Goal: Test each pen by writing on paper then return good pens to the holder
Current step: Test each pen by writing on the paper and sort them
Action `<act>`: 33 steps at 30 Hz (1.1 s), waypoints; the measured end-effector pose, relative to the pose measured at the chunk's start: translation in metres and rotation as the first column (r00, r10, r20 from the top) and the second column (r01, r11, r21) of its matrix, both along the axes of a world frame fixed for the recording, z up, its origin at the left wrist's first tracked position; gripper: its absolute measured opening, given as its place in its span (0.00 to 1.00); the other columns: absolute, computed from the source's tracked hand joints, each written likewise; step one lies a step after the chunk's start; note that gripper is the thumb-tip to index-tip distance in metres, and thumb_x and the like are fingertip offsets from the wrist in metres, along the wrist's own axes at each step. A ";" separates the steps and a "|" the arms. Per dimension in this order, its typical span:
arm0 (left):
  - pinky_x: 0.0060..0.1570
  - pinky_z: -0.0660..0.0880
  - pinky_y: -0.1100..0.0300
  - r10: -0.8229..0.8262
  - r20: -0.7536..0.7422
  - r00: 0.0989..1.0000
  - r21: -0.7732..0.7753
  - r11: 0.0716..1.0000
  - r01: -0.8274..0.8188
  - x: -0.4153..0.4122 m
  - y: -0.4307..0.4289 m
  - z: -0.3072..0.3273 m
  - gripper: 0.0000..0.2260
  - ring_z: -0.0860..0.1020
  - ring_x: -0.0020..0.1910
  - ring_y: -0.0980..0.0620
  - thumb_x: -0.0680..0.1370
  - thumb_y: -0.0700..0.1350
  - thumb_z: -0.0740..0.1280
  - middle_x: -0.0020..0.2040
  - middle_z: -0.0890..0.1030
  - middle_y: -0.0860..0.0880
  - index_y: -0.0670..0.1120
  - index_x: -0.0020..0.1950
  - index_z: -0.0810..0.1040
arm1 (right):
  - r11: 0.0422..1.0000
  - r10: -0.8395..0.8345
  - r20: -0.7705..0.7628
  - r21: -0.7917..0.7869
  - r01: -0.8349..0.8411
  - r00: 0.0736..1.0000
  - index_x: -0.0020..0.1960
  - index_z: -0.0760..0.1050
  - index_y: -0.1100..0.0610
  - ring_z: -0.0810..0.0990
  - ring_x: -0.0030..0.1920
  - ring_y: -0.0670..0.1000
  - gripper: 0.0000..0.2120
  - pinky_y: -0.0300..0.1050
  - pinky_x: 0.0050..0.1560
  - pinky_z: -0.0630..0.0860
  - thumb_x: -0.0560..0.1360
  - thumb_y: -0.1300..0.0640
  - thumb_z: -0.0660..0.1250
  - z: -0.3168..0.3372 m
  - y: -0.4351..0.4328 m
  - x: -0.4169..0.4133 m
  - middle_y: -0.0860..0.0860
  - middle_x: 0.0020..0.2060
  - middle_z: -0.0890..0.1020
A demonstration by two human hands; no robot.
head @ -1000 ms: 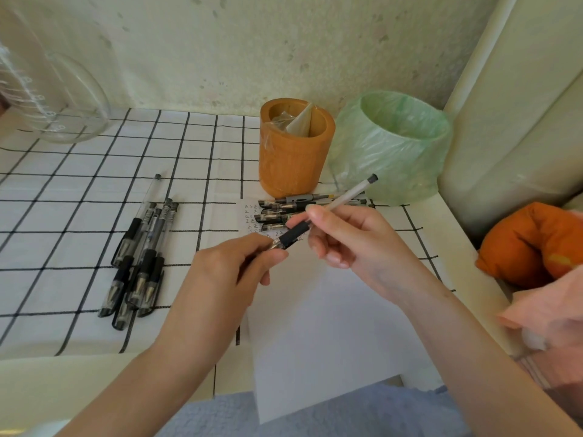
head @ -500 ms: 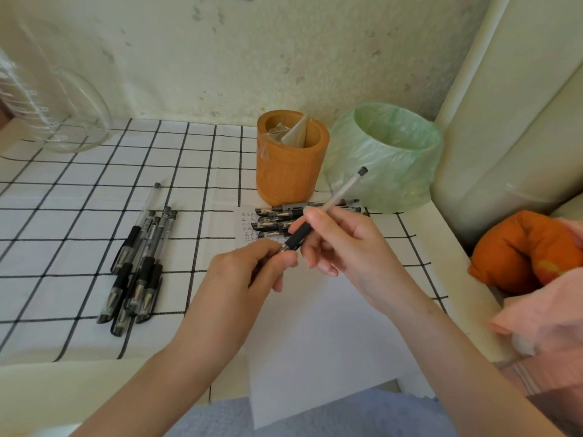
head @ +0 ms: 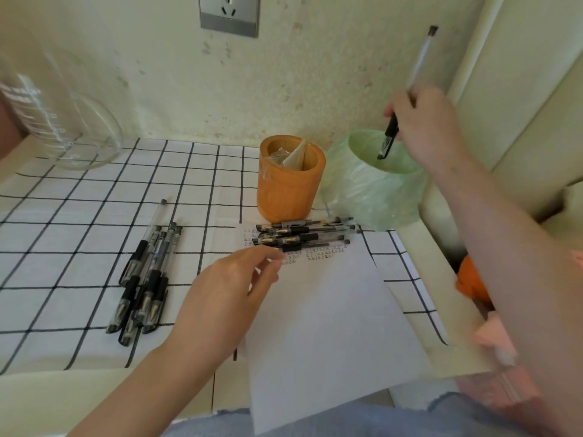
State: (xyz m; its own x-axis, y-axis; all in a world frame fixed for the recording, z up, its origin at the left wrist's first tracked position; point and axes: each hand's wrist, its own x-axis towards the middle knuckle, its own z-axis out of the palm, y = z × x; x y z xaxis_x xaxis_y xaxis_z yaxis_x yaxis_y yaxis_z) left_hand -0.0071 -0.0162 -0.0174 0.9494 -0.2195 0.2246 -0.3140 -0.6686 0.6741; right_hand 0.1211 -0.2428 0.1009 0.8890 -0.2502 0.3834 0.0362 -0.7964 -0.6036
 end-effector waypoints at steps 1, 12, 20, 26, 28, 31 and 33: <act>0.33 0.69 0.71 0.002 0.001 1.000 0.005 1.000 -0.002 0.000 0.001 0.000 0.12 0.75 0.43 0.68 0.76 0.53 0.56 0.39 0.77 0.65 0.56 0.55 0.76 | 0.994 -0.018 -0.075 -0.105 0.010 0.997 0.52 0.78 0.63 0.75 0.35 0.50 0.15 0.44 0.38 0.69 0.81 0.56 0.55 0.001 -0.002 0.011 0.55 0.40 0.78; 0.36 0.75 0.63 0.065 0.039 0.997 0.084 0.994 -0.068 -0.002 0.010 -0.001 0.07 0.78 0.37 0.59 0.77 0.47 0.63 0.40 0.80 0.60 0.53 0.52 0.78 | 0.994 0.030 -0.025 -0.101 -0.032 0.999 0.43 0.78 0.63 0.76 0.36 0.54 0.14 0.48 0.40 0.72 0.78 0.53 0.63 -0.033 0.007 -0.021 0.55 0.35 0.79; 0.59 0.71 0.44 0.257 0.067 0.964 0.574 0.780 -0.248 0.000 0.031 -0.016 0.19 0.73 0.61 0.38 0.68 0.33 0.70 0.59 0.76 0.41 0.43 0.58 0.78 | 0.931 0.327 -0.249 0.250 -0.266 0.912 0.41 0.80 0.50 0.71 0.29 0.41 0.09 0.34 0.32 0.66 0.77 0.51 0.65 -0.106 0.053 -0.111 0.46 0.33 0.81; 0.70 0.58 0.52 0.298 0.024 0.954 0.697 0.679 -0.230 -0.003 0.032 -0.013 0.27 0.57 0.72 0.44 0.75 0.36 0.61 0.75 0.53 0.43 0.48 0.72 0.58 | 0.920 0.371 -0.308 0.254 -0.300 0.876 0.43 0.81 0.49 0.71 0.31 0.41 0.09 0.33 0.33 0.67 0.78 0.50 0.63 -0.107 0.057 -0.113 0.46 0.36 0.81; 0.67 0.63 0.55 0.310 0.044 0.950 0.712 0.657 -0.248 0.000 0.036 -0.009 0.26 0.62 0.70 0.46 0.75 0.37 0.62 0.74 0.54 0.44 0.49 0.71 0.59 | 0.922 0.369 -0.323 0.245 -0.300 0.871 0.43 0.81 0.49 0.72 0.32 0.41 0.09 0.34 0.34 0.67 0.78 0.50 0.63 -0.108 0.057 -0.113 0.46 0.36 0.81; 0.62 0.68 0.55 0.334 0.054 0.941 0.663 0.693 -0.284 0.004 0.040 -0.009 0.25 0.68 0.63 0.46 0.73 0.35 0.63 0.68 0.64 0.43 0.45 0.70 0.62 | 0.921 0.380 -0.348 0.230 -0.315 0.857 0.43 0.81 0.50 0.73 0.32 0.41 0.09 0.34 0.34 0.68 0.77 0.51 0.63 -0.111 0.055 -0.115 0.45 0.35 0.81; 0.57 0.71 0.56 0.342 0.021 0.939 0.609 0.741 -0.284 0.004 0.041 -0.012 0.26 0.71 0.59 0.45 0.72 0.33 0.64 0.65 0.66 0.42 0.43 0.69 0.63 | 0.919 0.385 -0.354 0.231 -0.319 0.852 0.42 0.81 0.49 0.73 0.31 0.42 0.09 0.35 0.34 0.68 0.77 0.51 0.63 -0.111 0.053 -0.115 0.45 0.35 0.81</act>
State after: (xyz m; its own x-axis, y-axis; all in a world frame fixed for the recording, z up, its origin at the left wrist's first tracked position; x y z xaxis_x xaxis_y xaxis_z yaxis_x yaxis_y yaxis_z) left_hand -0.0030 0.0244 -0.0298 0.9974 0.0328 0.0647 0.0248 -0.9924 0.1209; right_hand 0.0058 -0.1903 -0.0105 0.9965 0.0799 -0.0255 0.0346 -0.6677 -0.7437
